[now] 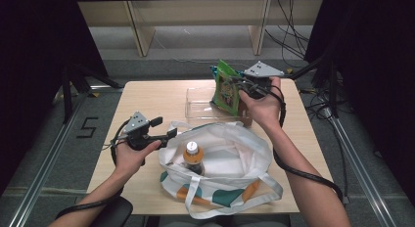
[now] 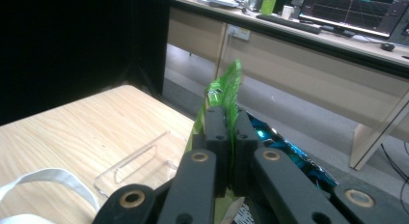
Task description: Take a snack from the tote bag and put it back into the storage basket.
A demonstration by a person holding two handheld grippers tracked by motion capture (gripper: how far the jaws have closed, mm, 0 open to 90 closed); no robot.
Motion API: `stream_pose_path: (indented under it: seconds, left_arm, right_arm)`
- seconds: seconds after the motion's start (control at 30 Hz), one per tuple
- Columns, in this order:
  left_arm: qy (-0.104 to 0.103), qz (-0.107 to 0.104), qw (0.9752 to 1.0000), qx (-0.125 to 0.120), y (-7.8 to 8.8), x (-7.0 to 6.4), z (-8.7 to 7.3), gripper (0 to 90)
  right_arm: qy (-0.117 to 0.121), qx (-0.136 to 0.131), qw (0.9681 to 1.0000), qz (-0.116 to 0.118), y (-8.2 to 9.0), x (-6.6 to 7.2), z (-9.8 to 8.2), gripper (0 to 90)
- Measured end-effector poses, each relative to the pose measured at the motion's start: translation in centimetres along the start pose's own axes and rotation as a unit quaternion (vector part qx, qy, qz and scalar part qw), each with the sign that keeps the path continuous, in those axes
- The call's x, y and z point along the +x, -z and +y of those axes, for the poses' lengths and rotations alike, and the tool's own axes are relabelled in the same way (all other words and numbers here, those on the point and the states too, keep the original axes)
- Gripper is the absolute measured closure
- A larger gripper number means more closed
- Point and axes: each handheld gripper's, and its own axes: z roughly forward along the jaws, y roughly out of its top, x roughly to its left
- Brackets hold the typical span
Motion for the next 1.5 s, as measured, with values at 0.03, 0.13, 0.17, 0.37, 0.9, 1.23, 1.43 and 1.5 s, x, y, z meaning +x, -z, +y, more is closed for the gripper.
stream_pose_path:
  seconds: [0.03,0.13,0.17,0.37,0.9,1.23,1.43,1.5]
  left_arm:
    - [0.0,0.0,1.0,0.0,0.0,0.0,0.0,23.1]
    - [0.0,0.001,1.0,0.001,0.0,0.1,0.0,23.1]
    - [0.001,0.001,1.0,0.001,0.0,0.0,0.0,23.1]
    - [0.001,0.001,1.0,0.001,0.0,0.1,0.0,23.1]
    - [0.003,-0.004,1.0,-0.002,-0.1,0.1,-0.1,23.1]
    - [0.001,0.0,1.0,0.001,0.0,0.1,-0.1,23.2]
    - [0.002,-0.005,1.0,-0.002,-0.1,0.2,-0.1,23.2]
    - [0.003,-0.005,1.0,-0.001,-0.1,0.2,-0.1,23.2]
  right_arm:
    - [-0.004,0.001,1.0,0.0,-0.2,0.1,-0.1,89.9]
    - [-0.001,0.003,1.0,0.001,-0.6,0.1,-0.2,89.9]
    - [0.001,0.004,1.0,-0.002,-0.7,0.1,-0.3,89.9]
    - [0.005,0.004,0.9999,-0.01,-1.6,0.1,-0.7,89.9]
    - [-0.004,0.018,0.9998,-0.012,-3.5,0.0,-1.6,89.8]
    - [-0.001,0.021,0.9996,-0.017,-4.5,0.2,-1.8,89.8]
    - [0.007,0.027,0.9994,-0.019,-5.0,0.3,-2.1,89.8]
    - [0.018,0.029,0.9992,-0.019,-5.3,0.3,-2.2,89.8]
